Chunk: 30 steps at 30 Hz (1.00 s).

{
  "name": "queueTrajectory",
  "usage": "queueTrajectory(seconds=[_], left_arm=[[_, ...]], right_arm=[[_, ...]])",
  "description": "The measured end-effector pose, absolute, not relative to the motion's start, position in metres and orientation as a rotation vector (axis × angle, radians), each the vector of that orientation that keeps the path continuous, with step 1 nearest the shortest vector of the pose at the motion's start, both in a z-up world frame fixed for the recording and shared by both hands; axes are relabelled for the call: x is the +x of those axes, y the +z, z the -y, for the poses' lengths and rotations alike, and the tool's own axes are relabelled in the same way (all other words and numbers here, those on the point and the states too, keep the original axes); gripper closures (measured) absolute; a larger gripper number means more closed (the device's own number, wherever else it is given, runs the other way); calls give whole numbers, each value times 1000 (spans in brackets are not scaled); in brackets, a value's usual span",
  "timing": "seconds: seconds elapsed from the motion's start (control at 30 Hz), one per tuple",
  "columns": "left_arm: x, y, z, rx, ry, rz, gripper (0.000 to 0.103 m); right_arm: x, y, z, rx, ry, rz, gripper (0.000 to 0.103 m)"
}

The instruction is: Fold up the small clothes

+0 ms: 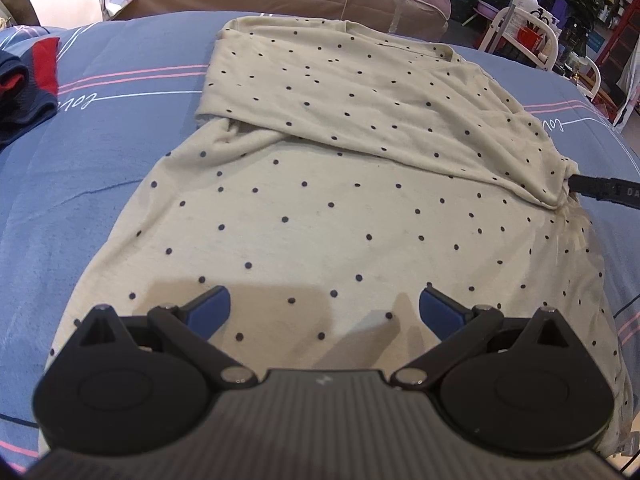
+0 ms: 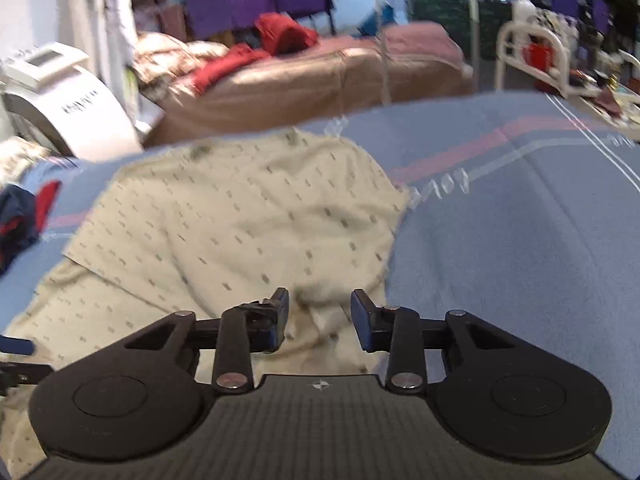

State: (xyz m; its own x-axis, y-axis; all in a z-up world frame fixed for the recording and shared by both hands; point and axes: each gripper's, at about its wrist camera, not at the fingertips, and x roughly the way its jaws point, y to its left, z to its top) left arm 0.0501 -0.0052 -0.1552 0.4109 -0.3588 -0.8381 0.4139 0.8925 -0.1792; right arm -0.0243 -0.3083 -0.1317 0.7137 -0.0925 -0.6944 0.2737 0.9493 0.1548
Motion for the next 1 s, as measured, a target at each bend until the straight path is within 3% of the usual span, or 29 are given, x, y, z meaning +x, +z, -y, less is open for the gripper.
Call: queueTrajectory(seconds=[0.27, 0.33, 0.4, 0.5, 0.83, 0.87, 0.9, 0.97, 1.0], left_arm=[[44, -157, 1, 57, -490, -1052, 0], [44, -157, 0, 54, -490, -1054, 0], [45, -157, -1, 55, -490, -1056, 0], [44, -157, -2, 55, -489, -1056, 0], [44, -156, -7, 39, -483, -1057, 0], [43, -156, -7, 38, -485, -1059, 0], [43, -156, -8, 39, -487, -1060, 0], [41, -155, -9, 42, -484, -1061, 0], [40, -154, -12, 42, -479, -1060, 0]], right_arm=[[-23, -151, 316, 424, -226, -730, 51], [-19, -152, 316, 443, -216, -730, 59], [-19, -154, 316, 457, -224, -732, 87], [-29, -152, 319, 494, -251, -708, 90], [-64, -149, 325, 551, -299, -734, 90], [-63, -153, 324, 554, -311, -738, 86], [-63, -156, 325, 566, -324, -737, 73], [-67, -157, 326, 592, -342, -723, 72], [-68, -155, 324, 586, -357, -717, 64]])
